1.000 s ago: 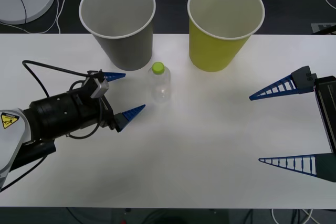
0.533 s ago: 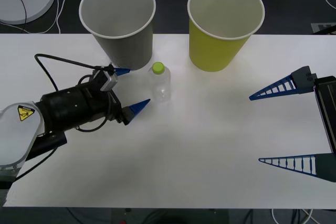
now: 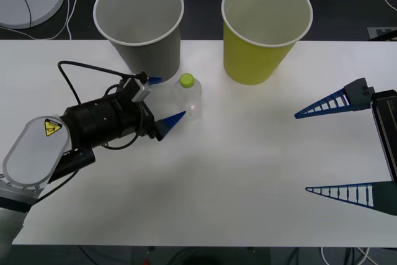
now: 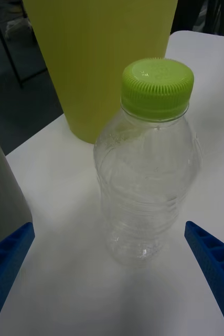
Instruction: Put the can into the green bin and the plastic bottle into the gray bin
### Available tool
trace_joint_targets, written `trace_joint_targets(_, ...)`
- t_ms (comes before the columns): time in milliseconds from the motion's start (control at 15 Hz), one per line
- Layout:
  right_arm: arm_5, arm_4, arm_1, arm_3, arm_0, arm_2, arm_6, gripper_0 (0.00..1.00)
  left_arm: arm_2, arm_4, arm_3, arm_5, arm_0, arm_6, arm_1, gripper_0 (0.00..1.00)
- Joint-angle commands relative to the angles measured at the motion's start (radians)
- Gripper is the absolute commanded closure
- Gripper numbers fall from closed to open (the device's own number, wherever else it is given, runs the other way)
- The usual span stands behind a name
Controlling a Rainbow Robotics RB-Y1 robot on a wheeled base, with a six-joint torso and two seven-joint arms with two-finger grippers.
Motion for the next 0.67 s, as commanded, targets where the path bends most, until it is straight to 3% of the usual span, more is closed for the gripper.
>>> trace_joint_targets(67, 0.0, 0.0, 0.0, 0.0, 0.0, 0.0, 0.0, 0.0, 0.0, -0.017, 0.0, 0.0, -0.001, 0.008, -0.018, 0.0)
trace_joint_targets(667, 0.0, 0.0, 0.0, 0.0, 0.0, 0.0, 0.0, 0.0, -0.009, -0.078, 0.002, 0.002, -0.009, 0.033, -0.069, 0.0)
